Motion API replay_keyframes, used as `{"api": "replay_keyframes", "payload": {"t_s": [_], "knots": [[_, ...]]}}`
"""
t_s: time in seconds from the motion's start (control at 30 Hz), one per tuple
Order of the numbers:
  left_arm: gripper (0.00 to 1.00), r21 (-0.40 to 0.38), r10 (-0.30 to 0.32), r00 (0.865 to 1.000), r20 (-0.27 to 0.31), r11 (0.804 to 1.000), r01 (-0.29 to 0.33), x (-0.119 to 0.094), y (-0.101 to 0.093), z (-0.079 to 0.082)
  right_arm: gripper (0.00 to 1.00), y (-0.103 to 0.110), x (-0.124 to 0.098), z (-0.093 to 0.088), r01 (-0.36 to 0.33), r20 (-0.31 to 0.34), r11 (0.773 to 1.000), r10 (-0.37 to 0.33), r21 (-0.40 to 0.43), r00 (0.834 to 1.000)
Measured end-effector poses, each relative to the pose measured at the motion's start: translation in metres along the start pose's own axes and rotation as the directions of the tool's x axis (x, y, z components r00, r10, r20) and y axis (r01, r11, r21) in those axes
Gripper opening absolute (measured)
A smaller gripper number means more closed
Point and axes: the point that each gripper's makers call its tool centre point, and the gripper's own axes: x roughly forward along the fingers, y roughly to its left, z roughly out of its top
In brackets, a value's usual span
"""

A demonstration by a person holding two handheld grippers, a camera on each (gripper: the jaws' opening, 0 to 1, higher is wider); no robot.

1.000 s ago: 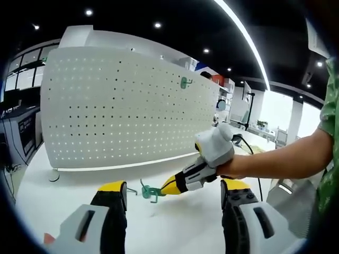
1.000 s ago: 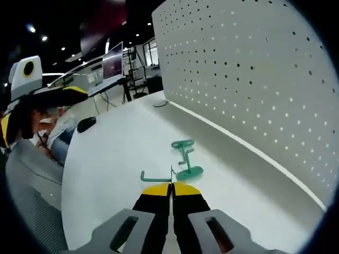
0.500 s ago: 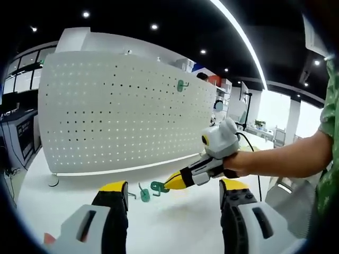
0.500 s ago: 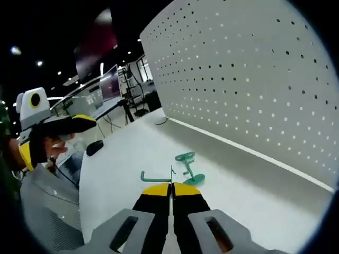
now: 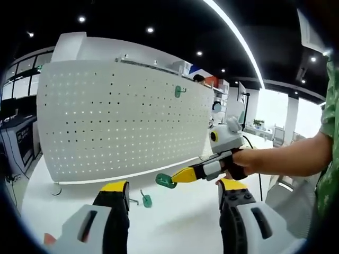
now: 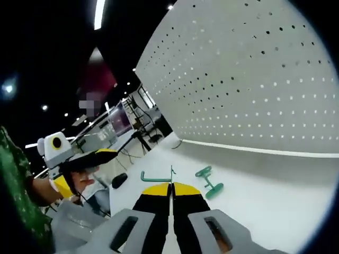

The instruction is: Insert the hook assembly into the mounting plate slot until the hook locks in place.

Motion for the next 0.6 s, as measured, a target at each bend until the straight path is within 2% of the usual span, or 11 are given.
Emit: {"api": "replay_keyframes", "payload": {"t_s": [0.33,0.6], "knots": [[0.68,0.015,-0.013,1.000,0.009,1.000,0.013,-0.002,-0.001,0.009,0.00,0.019,-0.013,0.017,-0.080,0.088,0.995,0.074,0.064,0.993],[0.63,0.003,-0.042,0.999,0.028,0.999,0.042,-0.007,-0.003,0.020,0.00,0.041,-0.023,0.029,-0.171,0.143,0.983,0.159,0.070,0.977]]}}
